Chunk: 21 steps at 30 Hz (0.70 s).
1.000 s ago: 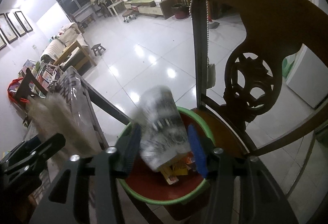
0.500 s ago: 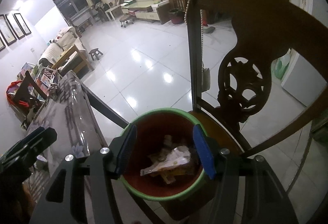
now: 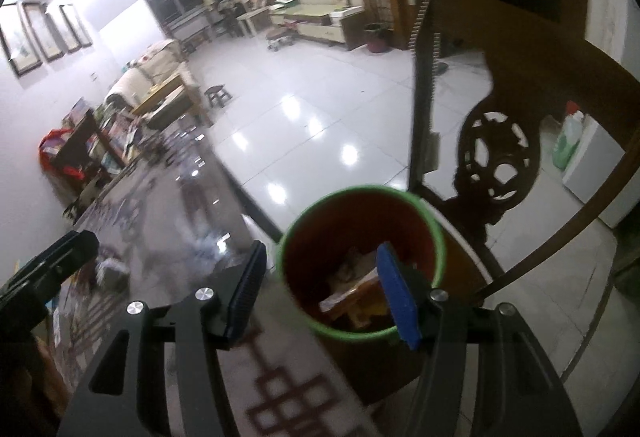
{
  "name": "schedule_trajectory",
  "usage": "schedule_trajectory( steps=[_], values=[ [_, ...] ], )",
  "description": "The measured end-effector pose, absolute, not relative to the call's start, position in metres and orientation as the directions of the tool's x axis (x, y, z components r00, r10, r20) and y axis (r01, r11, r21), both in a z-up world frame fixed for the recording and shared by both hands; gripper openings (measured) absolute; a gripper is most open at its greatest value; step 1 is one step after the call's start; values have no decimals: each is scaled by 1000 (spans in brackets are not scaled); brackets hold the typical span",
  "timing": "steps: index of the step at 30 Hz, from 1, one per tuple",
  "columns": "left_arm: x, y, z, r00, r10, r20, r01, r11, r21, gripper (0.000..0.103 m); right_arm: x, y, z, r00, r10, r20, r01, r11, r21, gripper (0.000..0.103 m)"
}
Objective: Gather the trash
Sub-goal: 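Open both grippers to drop the pink-white carton and paper cup into the bin, then grasp the white toothpaste box with the left gripper while the right grasps the gold-black packet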
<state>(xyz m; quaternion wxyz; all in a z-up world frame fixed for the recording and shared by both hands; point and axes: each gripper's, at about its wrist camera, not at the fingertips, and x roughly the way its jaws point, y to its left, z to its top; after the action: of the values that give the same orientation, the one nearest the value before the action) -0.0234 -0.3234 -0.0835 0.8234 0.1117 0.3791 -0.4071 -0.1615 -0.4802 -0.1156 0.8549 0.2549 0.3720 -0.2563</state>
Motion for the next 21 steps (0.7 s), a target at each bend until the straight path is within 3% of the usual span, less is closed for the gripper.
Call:
schedule_trajectory(
  steps=[6, 13, 21],
  values=[
    [-18, -228, -77, 483, -513, -710, 668, 740, -80, 73, -130, -416, -117, 608, -159, -778, 517, 823, 235, 56],
    [1, -94, -73, 582, -393, -712, 511, 858, -56, 73, -69, -291, -126, 558, 39, -829, 204, 962, 182, 56],
    [11, 10, -83, 600, -332, -728, 412, 908, -75, 73, -35, -172, -179, 405, 252, -879, 55, 953, 299, 56]
  ],
)
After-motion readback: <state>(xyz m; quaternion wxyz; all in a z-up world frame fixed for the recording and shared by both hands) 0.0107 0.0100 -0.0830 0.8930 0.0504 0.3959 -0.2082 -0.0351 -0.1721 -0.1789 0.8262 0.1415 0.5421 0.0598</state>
